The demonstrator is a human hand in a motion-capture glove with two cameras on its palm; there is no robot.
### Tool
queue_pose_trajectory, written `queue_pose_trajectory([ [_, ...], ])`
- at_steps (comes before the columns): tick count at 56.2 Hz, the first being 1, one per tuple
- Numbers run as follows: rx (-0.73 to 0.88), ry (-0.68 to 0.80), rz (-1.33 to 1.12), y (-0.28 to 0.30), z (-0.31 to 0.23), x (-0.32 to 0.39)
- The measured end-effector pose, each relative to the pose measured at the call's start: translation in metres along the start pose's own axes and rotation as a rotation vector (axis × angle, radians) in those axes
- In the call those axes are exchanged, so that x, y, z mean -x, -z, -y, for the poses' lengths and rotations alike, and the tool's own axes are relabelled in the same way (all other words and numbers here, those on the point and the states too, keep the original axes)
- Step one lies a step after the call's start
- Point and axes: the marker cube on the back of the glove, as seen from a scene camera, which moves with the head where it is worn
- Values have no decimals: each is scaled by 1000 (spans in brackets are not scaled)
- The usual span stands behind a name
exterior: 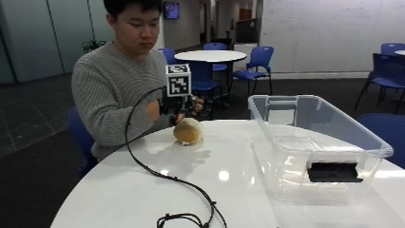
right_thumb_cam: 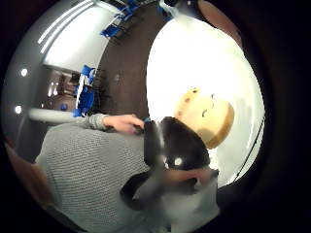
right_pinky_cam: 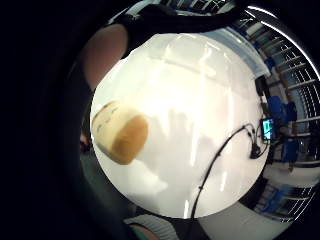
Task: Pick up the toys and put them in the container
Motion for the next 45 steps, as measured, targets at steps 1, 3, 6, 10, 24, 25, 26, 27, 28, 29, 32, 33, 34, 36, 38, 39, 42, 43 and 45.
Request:
queue_pose_trajectory([
  [1, 15, -9, 7, -7, 6, 0],
  [3, 47, -16, 20, -19, 7, -1],
  [6, 101, -19, 27, -38, 6, -3],
  [10, 163, -28, 14, -64, 5, 0],
  [24, 136, -40, -60, -94, 7, 2],
  [25, 135, -41, -57, -95, 7, 2],
  [26, 135, -42, -53, -95, 7, 2],
  [27, 135, -44, -50, -96, 7, 2],
  [28, 134, -46, -47, -96, 7, 3],
  [29, 133, -47, -45, -97, 7, 3],
  [32, 127, -49, -41, -97, 7, 3],
  [33, 124, -47, -42, -97, 7, 3],
  [34, 122, -46, -44, -97, 8, 3],
  [36, 116, -40, -48, -97, 8, 4],
  [38, 105, -36, -49, -96, 8, 2],
  [39, 96, -34, -48, -95, 9, 1],
  [42, 64, -33, -43, -94, 11, -1],
  [43, 55, -32, -39, -93, 11, 0],
  [45, 40, -29, -28, -93, 12, 0],
])
